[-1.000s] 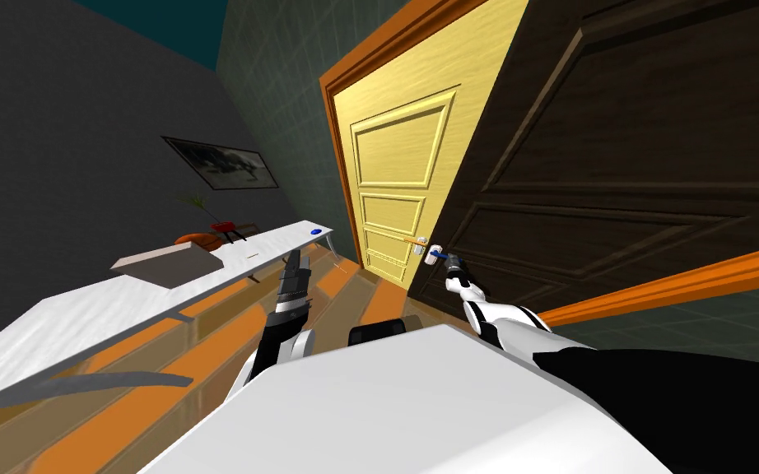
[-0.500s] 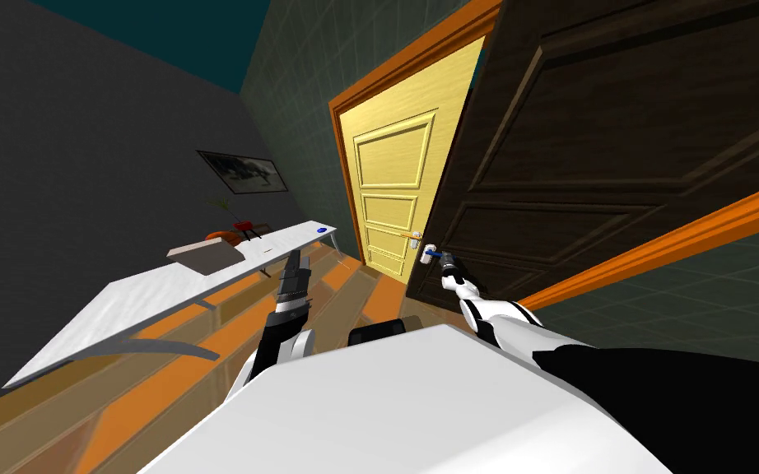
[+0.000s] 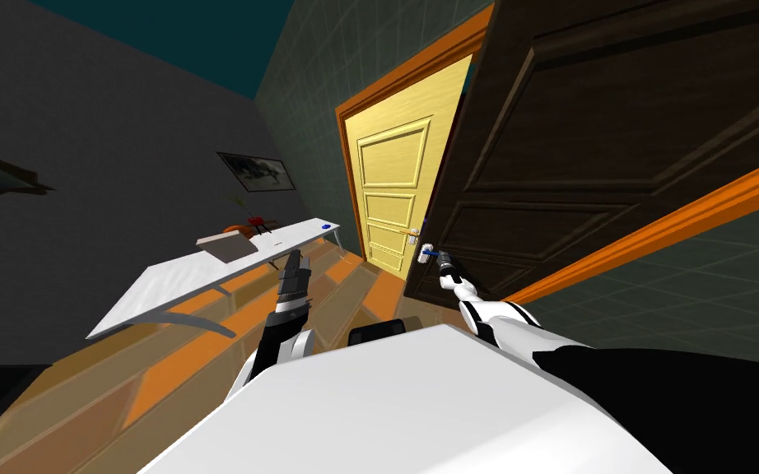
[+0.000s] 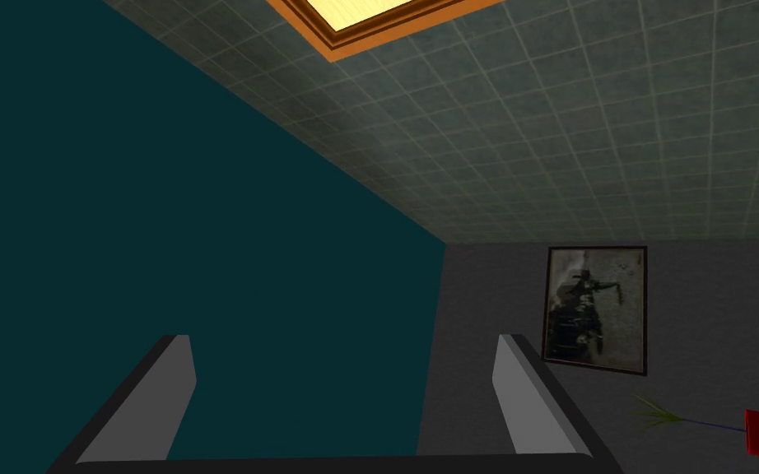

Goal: Pull the door open

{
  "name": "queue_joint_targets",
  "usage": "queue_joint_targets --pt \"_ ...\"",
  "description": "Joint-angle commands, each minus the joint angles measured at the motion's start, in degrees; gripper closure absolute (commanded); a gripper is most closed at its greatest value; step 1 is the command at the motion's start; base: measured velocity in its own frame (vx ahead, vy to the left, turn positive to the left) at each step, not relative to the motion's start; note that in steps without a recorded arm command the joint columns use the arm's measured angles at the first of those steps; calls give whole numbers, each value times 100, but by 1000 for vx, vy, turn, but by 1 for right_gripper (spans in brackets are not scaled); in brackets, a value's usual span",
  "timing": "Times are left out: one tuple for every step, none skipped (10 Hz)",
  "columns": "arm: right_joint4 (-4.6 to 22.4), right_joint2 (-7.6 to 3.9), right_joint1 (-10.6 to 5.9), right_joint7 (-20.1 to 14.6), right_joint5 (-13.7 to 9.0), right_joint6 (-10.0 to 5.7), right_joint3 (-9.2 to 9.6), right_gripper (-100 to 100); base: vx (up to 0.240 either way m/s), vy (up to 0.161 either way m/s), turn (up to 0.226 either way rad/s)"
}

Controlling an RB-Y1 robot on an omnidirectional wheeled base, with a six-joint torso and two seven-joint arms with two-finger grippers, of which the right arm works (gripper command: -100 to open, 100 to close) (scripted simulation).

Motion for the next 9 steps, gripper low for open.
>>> queue_joint_targets --pt "176 16 -92 -27 26 -96 49 100 -90 -4 4" --pt "112 61 -126 -128 107 -97 211 100 -170 14 48" --pt "112 61 -126 -128 107 -97 211 100 -207 -28 51" --pt "112 61 -126 -128 107 -97 211 100 -109 -46 32" --pt "61 97 -153 -207 171 -98 339 100 -177 -93 77" --pt "37 113 -166 -244 200 -98 398 100 -225 -92 116" --pt "37 113 -166 -244 200 -98 398 100 -138 -27 34" --pt "-2 141 -186 -306 250 -99 496 100 -165 8 53" --pt "-2 141 -186 -306 250 -99 496 100 -166 5 19"
